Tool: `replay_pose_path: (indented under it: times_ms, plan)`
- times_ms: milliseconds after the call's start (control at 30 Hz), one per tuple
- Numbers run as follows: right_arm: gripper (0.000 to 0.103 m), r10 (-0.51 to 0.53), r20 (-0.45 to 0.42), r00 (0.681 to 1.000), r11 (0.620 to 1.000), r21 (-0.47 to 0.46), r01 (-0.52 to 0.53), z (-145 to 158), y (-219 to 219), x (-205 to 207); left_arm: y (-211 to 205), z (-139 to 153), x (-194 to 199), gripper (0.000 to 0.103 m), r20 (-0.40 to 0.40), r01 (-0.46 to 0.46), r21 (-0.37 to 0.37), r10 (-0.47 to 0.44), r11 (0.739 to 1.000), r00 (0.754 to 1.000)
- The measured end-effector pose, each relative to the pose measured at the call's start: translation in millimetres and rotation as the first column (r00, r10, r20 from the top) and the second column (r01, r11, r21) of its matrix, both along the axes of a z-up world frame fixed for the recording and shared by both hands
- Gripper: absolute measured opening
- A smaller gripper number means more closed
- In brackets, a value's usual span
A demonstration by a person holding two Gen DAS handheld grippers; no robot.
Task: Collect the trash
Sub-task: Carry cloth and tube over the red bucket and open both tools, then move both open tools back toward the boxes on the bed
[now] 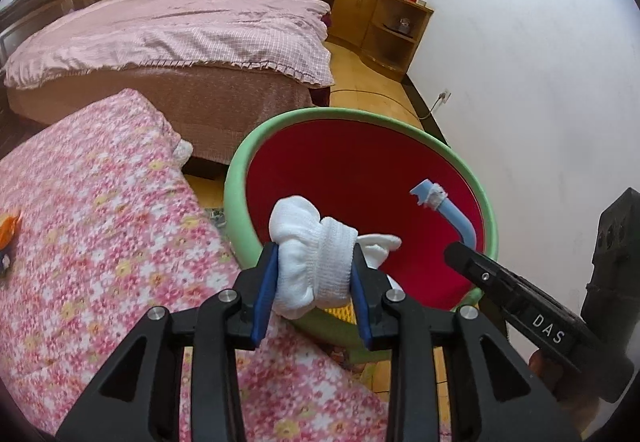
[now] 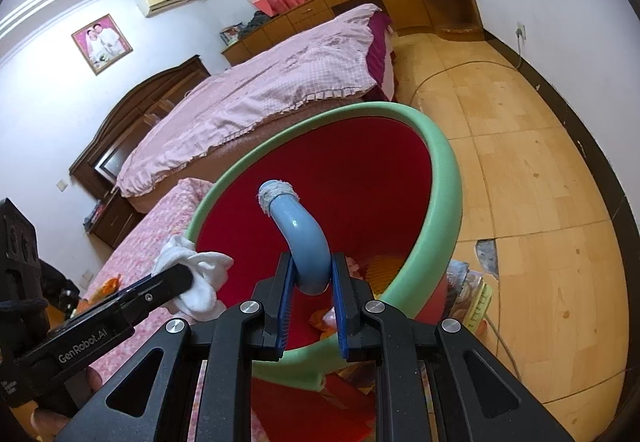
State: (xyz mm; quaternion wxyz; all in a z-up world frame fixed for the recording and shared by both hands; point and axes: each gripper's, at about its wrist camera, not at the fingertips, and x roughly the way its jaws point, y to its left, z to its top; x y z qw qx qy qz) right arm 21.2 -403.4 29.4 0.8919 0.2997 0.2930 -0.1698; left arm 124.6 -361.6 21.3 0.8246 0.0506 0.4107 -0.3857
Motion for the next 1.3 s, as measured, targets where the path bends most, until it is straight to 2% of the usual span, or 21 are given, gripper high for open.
replay_pose_path:
  times_ms: [267, 367, 467, 700, 833, 1167, 1300]
  plan:
    - [0.018, -0.006, 0.018, 1.000, 0.999, 0.033, 0.006, -4.6, -6.9, 0.3, -5.9, 0.9, 2.0, 0.051, 0.025, 0.000, 0.011, 0.000, 1.000, 1.000]
    - [0.020, -0.004, 0.020, 1.000, 0.999, 0.038, 0.003, -3.5, -7.0, -1.0, -2.9, 4.6, 1.5, 0.052, 0.024, -0.005, 0.003, 0.005, 1.000, 1.000]
    - [0.024, 0.000, 0.025, 1.000, 0.999, 0.038, -0.001, -1.3, -6.1, -2.7, 4.9, 10.1, -2.3, 0.052, 0.025, -0.015, -0.011, 0.016, 1.000, 1.000]
    - [0.049, 0.012, 0.047, 0.999, 0.999, 0.047, -0.014, 7.1, 2.7, -6.3, 36.1, 21.2, -6.1, 0.052, 0.026, -0.073, -0.034, 0.074, 0.997, 0.997]
    - [0.051, 0.033, 0.051, 0.998, 0.998, 0.046, -0.036, 12.8, 12.1, -10.4, 58.9, 22.8, -4.5, 0.052, 0.018, -0.121, -0.038, 0.122, 0.992, 0.992]
    - [0.053, 0.059, 0.064, 0.996, 0.997, 0.042, -0.062, 25.5, 36.9, -17.3, 127.4, 31.4, -6.4, 0.052, 0.014, -0.272, -0.046, 0.273, 0.961, 0.962]
    - [0.053, 0.068, 0.068, 0.995, 0.997, 0.037, -0.071, 31.8, 52.1, -18.9, 159.3, 34.9, -8.8, 0.052, 0.020, -0.357, -0.049, 0.358, 0.933, 0.934]
